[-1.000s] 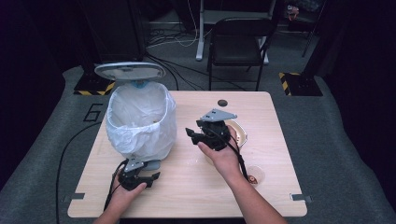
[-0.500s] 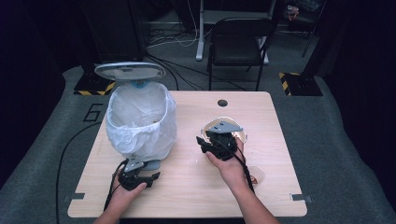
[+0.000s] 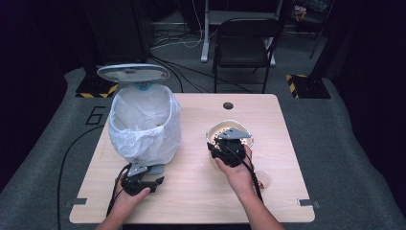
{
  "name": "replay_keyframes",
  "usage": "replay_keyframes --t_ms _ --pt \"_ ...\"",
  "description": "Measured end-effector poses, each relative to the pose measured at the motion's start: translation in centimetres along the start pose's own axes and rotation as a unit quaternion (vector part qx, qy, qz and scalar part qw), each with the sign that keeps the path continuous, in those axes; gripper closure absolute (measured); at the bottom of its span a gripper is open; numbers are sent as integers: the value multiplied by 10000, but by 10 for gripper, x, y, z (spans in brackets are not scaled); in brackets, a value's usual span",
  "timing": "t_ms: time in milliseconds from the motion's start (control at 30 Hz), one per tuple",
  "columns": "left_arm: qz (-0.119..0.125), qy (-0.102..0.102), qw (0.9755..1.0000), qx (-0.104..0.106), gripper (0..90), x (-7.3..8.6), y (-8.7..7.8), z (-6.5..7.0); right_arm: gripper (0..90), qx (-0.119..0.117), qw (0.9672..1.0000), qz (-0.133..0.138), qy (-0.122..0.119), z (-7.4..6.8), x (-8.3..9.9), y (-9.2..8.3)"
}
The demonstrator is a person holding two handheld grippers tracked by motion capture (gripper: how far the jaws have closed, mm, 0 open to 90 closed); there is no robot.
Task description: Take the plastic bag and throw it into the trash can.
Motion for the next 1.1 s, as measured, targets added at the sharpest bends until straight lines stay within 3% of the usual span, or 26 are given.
replay_keyframes --t_ms 367,633,733,967,1100 --pt "2 -6 10000 -4 280 0 0 0 658 61 9998 -149 73 5 5 7" --pt "-18 2 10000 10 280 0 0 0 774 18 9993 -377 70 4 13 14" --pt "-16 13 10000 3 280 0 0 0 819 118 9990 -422 22 2 16 14" --pt "-16 13 10000 4 280 0 0 0 833 97 9987 -474 -136 -4 17 12" --pt "-14 12 10000 1 280 0 0 0 830 -83 9987 -483 -150 -10 22 6"
Point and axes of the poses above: each handheld gripper's, and its own axes: y roughly forward along the jaws, x roughly out of its underside, z roughly to its right, the point moved 3 cm from there along y, roughly forward along the jaws, and after that the axes turned 13 degrees about -z, right-handed, at the moved point
